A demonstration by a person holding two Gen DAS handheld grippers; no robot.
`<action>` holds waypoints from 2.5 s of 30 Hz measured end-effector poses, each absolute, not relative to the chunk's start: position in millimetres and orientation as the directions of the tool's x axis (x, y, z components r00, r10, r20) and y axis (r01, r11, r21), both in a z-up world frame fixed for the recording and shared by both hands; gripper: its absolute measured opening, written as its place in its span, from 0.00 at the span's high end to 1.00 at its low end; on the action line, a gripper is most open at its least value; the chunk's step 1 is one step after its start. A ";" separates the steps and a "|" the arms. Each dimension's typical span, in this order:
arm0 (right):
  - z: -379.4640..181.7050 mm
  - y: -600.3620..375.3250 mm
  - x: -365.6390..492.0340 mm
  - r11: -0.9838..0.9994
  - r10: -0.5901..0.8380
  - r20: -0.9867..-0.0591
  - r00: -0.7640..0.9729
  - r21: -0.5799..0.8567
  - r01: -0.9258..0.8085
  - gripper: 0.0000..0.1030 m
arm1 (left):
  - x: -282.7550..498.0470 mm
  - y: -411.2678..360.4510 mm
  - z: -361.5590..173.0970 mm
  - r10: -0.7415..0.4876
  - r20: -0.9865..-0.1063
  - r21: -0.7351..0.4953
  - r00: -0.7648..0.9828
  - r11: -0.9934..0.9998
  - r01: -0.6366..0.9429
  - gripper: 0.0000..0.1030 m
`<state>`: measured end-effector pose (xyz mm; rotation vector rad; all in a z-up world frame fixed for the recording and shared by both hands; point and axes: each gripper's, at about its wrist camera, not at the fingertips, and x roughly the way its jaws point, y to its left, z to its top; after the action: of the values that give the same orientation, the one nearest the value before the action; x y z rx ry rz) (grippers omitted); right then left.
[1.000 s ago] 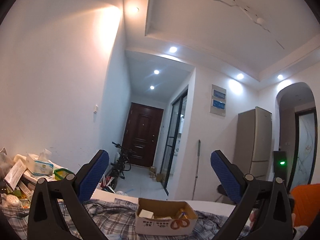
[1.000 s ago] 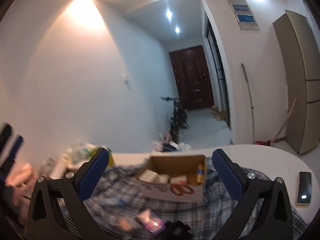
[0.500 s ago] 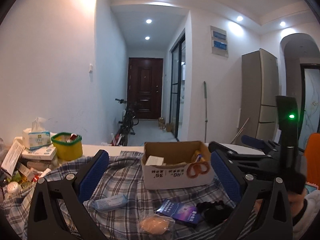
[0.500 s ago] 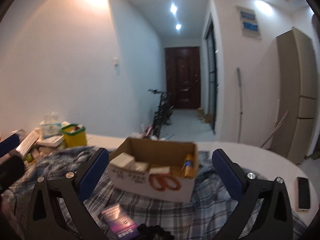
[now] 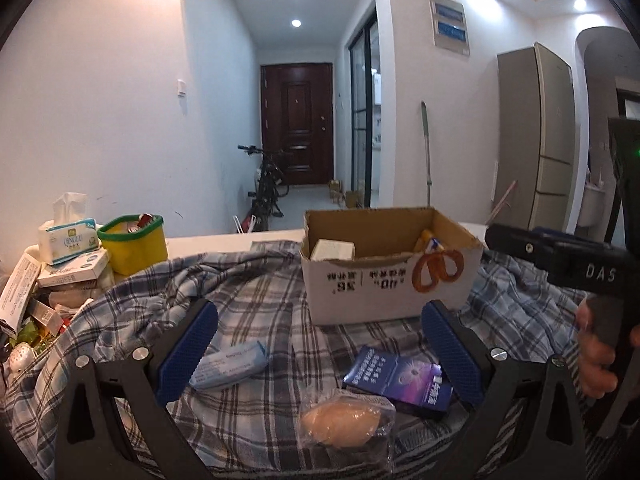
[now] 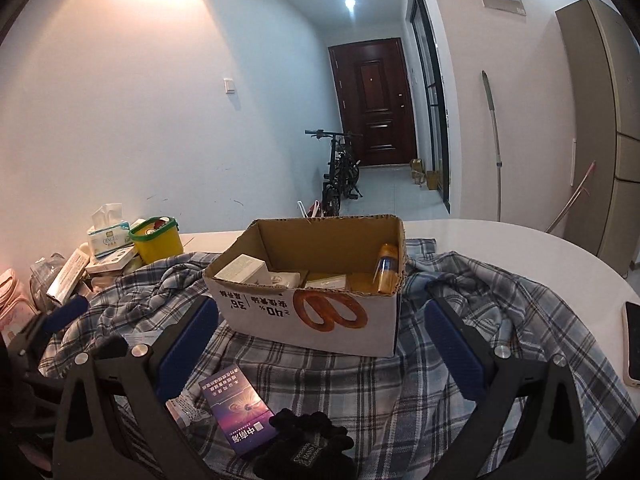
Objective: Organize objects
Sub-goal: 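Move both grippers back down toward the remaining items on the shirt, then grasp the clear bag with the bread roll with the left gripper, then grasp the black plush toy with the right gripper while the left holds the bread bag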
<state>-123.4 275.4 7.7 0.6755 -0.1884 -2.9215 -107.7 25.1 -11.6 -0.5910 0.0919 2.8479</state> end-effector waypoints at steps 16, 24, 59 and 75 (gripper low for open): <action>6.6 270.7 -127.6 -0.992 -0.114 -0.461 -0.880 0.096 0.078 0.00 | -132.0 39.9 -39.5 0.244 -0.667 -0.014 -0.704 -0.949 -0.316 0.00; 0.7 268.8 -132.4 -0.992 -0.120 -0.498 -0.859 0.096 0.083 0.00 | -135.0 58.6 -63.3 0.268 -0.760 -0.009 -0.592 -0.915 -0.402 0.01; -59.5 275.8 -128.5 -0.945 -0.304 -0.749 -0.588 0.317 0.084 0.14 | -112.8 34.4 -24.6 0.238 -0.479 0.010 -0.845 -0.961 -0.277 0.44; -76.9 250.0 -120.3 -0.975 -0.220 -0.764 -0.606 0.184 0.122 0.47 | -107.3 37.1 -22.5 0.263 -0.461 0.015 -0.848 -0.953 -0.304 0.44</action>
<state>-120.3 250.0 -76.9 1.2842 -0.1683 -2.6506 -107.3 37.1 -22.5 -0.6706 0.1257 2.7623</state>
